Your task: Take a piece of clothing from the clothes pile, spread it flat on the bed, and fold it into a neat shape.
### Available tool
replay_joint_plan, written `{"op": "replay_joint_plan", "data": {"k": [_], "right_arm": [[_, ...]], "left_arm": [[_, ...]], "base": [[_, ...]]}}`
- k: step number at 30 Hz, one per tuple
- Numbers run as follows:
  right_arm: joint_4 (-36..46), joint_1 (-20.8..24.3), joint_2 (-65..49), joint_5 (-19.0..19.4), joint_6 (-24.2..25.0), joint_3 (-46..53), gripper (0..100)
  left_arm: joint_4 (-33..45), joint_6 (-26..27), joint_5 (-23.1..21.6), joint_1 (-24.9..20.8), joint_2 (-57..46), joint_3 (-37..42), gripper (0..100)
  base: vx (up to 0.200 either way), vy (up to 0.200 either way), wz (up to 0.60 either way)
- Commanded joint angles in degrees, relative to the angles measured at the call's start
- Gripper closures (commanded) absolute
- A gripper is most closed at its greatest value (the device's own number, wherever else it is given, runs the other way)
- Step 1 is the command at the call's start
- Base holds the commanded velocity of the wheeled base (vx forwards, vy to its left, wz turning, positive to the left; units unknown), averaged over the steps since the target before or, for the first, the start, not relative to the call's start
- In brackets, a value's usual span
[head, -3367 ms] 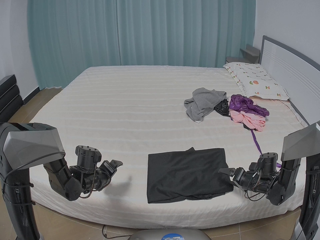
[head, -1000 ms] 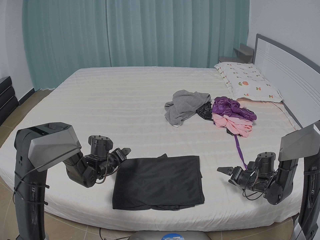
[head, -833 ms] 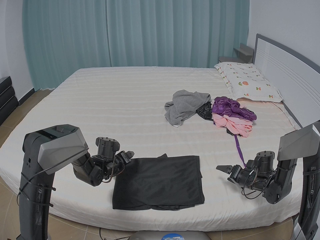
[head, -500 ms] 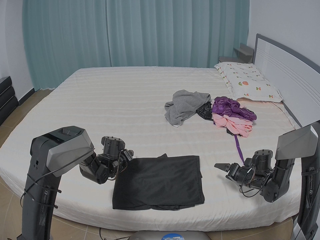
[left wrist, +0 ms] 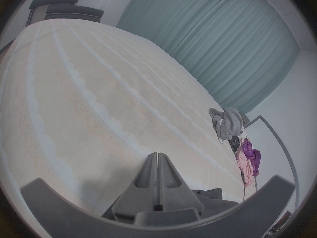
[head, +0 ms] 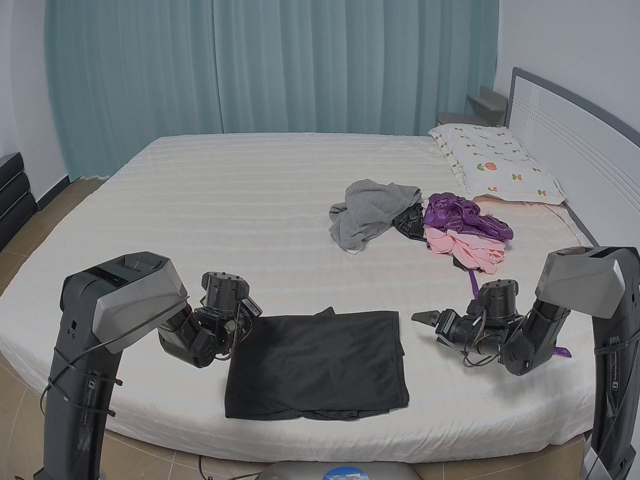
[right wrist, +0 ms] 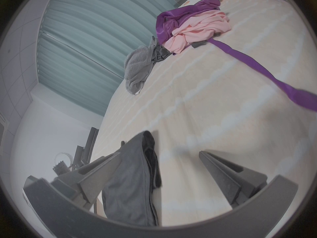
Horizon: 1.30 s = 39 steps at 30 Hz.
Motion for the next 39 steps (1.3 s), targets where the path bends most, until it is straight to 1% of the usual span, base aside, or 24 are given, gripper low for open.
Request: {"op": "replay_joint_plan", "data": {"k": [1, 3, 6, 10, 13, 14, 15, 17, 22, 25, 29, 32, 33, 35, 39], "right_arm": [[7.8, 0.9, 3.8, -2.7, -0.3, -12.3, 0], [8.3, 2.1, 5.0, -3.7, -0.4, -14.9, 0], [8.3, 3.2, 5.6, -3.6, -0.5, -16.3, 0], [8.9, 3.5, 6.2, -3.4, -0.7, -18.7, 0], [12.6, 3.8, 6.4, -3.3, -0.7, -21.8, 0], [12.6, 3.8, 6.4, -3.3, -0.7, -21.8, 0], [15.6, 4.2, 6.6, -3.3, -0.7, -23.9, 0], [16.5, 4.7, 6.8, -3.3, -0.7, -25.1, 0], [17.2, 5.6, 7.2, -1.9, -1.2, -26.4, 0], [18.9, 6.2, 7.4, -1.3, -1.1, -27.4, 0], [19.6, 6.3, 7.4, -1.2, -1.2, -27.9, 0], [21.6, 6.4, 7.5, -0.2, -1.2, -28.8, 0], [22.5, 6.4, 7.4, -0.1, -1.2, -29.1, 100], [23.6, 6.4, 7.4, -0.1, -1.4, -29.5, 100], [24.6, 6.3, 7.5, -0.7, -3.5, -30.3, 100]], "left_arm": [[-0.1, -3.5, 0.0, 0.3, -2.0, 0.9, 100], [-0.1, -4.6, -0.2, 0.7, -2.8, 1.6, 100], [-0.2, -4.7, -0.2, 0.8, -3.0, 2.2, 100], [-0.3, -4.8, -0.2, 0.8, -3.1, 2.2, 100], [-1.0, -4.8, -0.2, 0.8, -3.1, 2.3, 100], [-1.0, -4.8, -0.2, 0.8, -3.1, 2.3, 100], [-1.0, -4.8, -0.2, 0.8, -3.1, 2.4, 100], [-1.0, -4.8, -0.2, 0.8, -3.1, 2.4, 100], [-1.1, -4.8, -0.3, 0.8, -3.1, 2.3, 100], [-1.1, -4.8, -0.3, 0.8, -3.1, 2.3, 100], [-1.1, -4.8, -0.3, 0.8, -3.1, 2.3, 100], [-1.1, -4.8, -0.4, 0.7, -3.1, 2.3, 100], [-1.1, -4.8, -0.5, 0.7, -3.1, 2.3, 100], [-1.0, -4.8, -0.5, 0.8, -3.1, 2.3, 100], [-1.0, -4.8, -0.7, 0.8, -3.1, 2.4, 100]], "base": [[0.0, 0.0, 0.0], [0.0, 0.0, 0.0], [0.0, 0.0, 0.0], [0.0, 0.0, 0.0], [0.0, 0.0, 0.0], [0.0, 0.0, 0.0], [0.0, 0.0, 0.0], [0.0, 0.0, 0.0], [0.0, 0.0, 0.0], [0.0, 0.0, 0.0], [0.0, 0.0, 0.0], [0.0, 0.0, 0.0], [0.0, 0.0, 0.0], [0.0, 0.0, 0.0], [0.0, 0.0, 0.0]]}}
